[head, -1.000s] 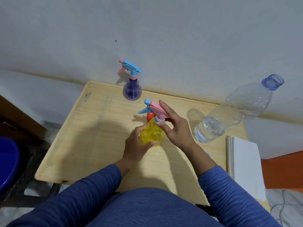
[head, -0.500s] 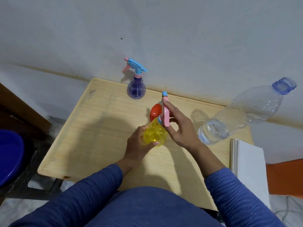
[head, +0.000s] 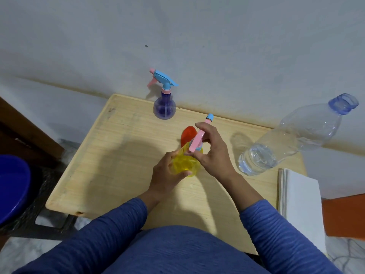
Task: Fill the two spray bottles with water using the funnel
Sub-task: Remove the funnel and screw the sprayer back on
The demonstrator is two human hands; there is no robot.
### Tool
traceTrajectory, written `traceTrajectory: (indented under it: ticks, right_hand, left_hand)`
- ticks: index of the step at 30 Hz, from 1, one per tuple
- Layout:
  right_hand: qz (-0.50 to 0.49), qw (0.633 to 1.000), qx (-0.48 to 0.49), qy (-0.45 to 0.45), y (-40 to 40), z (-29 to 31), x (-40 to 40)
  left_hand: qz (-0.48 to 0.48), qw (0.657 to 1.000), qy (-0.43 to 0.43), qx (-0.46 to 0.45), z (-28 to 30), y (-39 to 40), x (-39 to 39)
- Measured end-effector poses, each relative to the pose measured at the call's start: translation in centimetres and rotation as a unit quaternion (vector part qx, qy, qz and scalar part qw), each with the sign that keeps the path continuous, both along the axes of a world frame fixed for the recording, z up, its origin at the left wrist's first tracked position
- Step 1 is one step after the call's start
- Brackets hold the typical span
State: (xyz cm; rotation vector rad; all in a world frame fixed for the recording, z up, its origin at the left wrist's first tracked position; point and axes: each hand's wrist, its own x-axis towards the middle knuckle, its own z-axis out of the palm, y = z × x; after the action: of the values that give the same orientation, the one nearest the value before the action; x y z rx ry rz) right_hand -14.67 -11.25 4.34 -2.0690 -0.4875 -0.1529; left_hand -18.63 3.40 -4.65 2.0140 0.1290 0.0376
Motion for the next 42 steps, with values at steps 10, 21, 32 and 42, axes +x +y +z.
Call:
traceTrajectory:
  ticks: [10,21,32,42]
  right_hand:
    - [0.0,1.0,-0.008,0.01,-0.4,-0.2,-0.1]
    - [-0.068,0.998,0.006,-0.007,0.4,-0.7,-1.0]
    - [-0.153,0.987,0.042,-0.002,2.4,-1.3,-0.8]
    - [-0.053,0.997,0.059,0.015,0.0,2.0,1.4]
  left_hand:
    - [0.001,1.0,-0.004,0.002,0.1,0.1,0.1]
    - [-0.006,1.0,-0.014,0.015,-0.1,0.3,0.3]
    - [0.029,0.999,-0.023,0.03,-0.6,-0.8,0.3]
    - [0.006,0.996,-0.04,0.079,-1.2,0.8,-1.4]
